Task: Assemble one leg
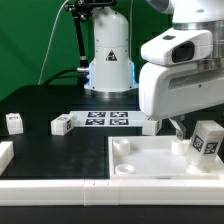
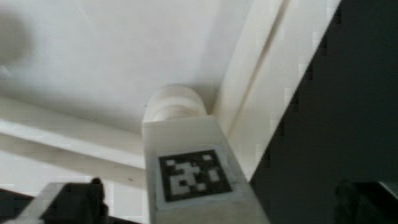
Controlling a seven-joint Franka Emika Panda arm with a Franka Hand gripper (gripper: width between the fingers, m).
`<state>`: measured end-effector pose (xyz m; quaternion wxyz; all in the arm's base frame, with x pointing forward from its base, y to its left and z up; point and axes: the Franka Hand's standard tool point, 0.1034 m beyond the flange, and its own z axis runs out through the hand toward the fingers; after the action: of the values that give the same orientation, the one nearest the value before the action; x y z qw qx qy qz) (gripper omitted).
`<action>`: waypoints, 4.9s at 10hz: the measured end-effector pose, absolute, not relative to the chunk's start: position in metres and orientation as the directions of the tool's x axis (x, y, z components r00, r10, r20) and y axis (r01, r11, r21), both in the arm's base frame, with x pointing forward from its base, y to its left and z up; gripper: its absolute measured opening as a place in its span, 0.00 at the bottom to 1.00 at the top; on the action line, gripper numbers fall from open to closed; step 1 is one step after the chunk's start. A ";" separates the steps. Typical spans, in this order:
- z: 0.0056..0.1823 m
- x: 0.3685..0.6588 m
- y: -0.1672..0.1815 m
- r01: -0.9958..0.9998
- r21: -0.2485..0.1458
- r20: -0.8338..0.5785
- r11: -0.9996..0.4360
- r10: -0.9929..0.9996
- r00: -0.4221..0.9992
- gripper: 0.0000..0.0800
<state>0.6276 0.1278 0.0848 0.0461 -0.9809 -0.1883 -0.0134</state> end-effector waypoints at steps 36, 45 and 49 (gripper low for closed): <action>0.081 0.625 0.139 -0.542 -0.141 -0.047 -0.828 -0.541 0.840 0.81; 0.078 0.625 0.137 0.366 -0.070 0.039 -0.928 0.365 0.930 0.81; 0.078 0.628 0.131 0.360 -0.065 0.060 -0.931 0.356 0.932 0.53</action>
Offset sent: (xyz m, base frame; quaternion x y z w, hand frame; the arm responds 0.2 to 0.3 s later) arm 0.0016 0.0057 0.0053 0.0021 -0.0095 0.0125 0.9999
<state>0.6277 0.1313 0.0777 0.0377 -0.9823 -0.1822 -0.0237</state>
